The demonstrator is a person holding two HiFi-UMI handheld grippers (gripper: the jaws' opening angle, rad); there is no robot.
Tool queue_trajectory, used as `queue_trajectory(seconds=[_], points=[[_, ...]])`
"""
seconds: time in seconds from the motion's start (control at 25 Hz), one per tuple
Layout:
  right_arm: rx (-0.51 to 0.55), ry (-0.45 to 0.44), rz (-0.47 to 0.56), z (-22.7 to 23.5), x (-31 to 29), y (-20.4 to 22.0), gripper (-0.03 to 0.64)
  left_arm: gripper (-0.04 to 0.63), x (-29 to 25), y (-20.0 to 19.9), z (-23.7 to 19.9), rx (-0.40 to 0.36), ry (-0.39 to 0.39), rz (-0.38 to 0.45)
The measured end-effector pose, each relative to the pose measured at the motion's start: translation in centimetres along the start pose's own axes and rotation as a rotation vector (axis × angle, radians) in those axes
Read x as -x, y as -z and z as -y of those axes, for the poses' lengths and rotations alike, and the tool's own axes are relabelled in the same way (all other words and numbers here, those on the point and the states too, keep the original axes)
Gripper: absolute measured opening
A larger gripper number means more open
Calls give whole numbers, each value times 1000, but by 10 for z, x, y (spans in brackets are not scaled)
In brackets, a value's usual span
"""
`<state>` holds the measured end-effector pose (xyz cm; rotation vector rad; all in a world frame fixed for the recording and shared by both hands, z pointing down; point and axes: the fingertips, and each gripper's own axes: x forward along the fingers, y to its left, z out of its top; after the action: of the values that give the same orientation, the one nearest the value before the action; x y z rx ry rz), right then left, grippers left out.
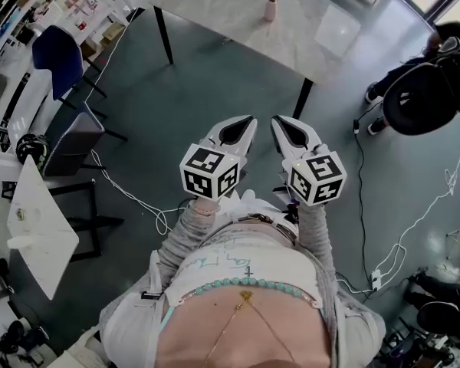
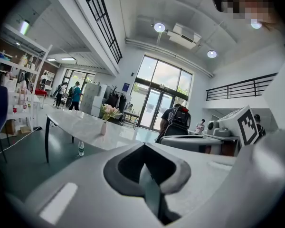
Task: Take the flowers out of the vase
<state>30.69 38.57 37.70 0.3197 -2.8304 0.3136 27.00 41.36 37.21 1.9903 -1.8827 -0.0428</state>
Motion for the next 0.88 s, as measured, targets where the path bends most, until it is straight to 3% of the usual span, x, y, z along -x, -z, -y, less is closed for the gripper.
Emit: queue_trajectory(seconds=[0.28, 0.88], points=[[-20, -9, 7, 2, -18, -4, 26, 0, -3, -8, -22, 6, -13, 20], [-42, 44, 13, 36, -96, -31, 26, 2, -59, -40, -88, -4, 76, -13]])
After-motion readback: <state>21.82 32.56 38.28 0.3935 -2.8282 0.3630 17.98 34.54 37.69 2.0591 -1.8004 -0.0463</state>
